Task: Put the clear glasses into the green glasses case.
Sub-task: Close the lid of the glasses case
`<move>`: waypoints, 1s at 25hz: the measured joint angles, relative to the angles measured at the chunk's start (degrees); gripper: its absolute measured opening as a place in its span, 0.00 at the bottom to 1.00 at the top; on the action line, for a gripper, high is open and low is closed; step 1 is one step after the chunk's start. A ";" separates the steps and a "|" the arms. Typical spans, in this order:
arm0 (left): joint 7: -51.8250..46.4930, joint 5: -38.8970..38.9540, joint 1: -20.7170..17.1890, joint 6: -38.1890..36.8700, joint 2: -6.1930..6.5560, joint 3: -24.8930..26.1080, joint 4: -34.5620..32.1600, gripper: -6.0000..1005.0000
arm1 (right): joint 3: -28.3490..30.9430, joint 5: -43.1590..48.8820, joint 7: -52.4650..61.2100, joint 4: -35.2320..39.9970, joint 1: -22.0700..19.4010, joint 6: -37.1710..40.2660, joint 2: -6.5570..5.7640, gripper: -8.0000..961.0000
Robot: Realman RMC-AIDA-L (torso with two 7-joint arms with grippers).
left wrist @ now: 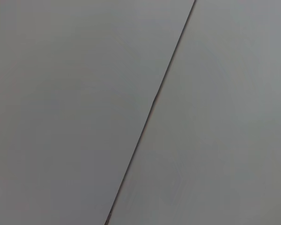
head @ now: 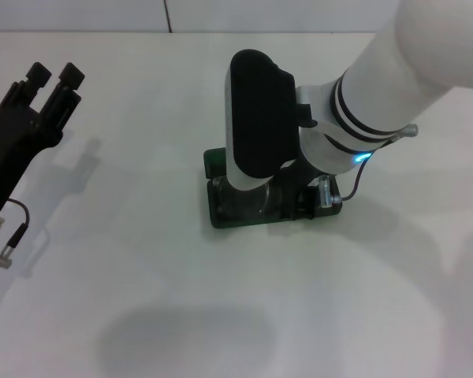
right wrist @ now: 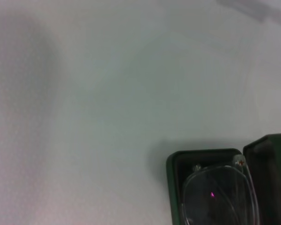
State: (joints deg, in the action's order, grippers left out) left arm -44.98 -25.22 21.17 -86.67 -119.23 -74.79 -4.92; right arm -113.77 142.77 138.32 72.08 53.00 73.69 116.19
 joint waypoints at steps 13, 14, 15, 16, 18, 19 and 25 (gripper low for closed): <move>-0.17 0.00 -0.33 -0.35 -0.13 -0.01 0.00 0.67 | -2.38 1.51 0.03 0.98 -2.65 -4.24 0.01 0.40; -0.18 0.00 -0.32 -0.35 -0.13 0.00 0.00 0.67 | -2.62 1.51 0.03 0.98 -2.69 -4.50 0.00 0.40; -0.19 0.00 -0.27 -0.35 -0.15 -0.01 0.00 0.67 | -2.86 1.51 0.03 0.98 -2.76 -4.74 0.00 0.40; -0.19 0.00 -0.20 -0.33 -0.17 0.00 0.00 0.67 | -3.08 1.51 0.03 0.98 -2.79 -4.95 0.00 0.40; -0.19 0.00 -0.11 -0.23 -0.21 -0.01 0.00 0.67 | -3.27 1.59 0.03 0.87 -2.79 -5.29 0.01 0.40; -0.19 0.00 -0.09 -0.20 -0.21 0.00 0.00 0.67 | -3.32 1.78 0.03 0.82 -2.80 -5.44 0.00 0.40; -0.21 0.00 -0.07 -0.05 -0.22 0.00 0.00 0.67 | -3.39 3.29 0.30 0.82 -3.02 -5.72 0.00 0.40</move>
State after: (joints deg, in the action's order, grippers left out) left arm -45.19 -25.22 21.09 -86.72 -119.44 -74.80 -4.92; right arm -117.15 146.06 138.61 72.90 49.98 67.96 116.19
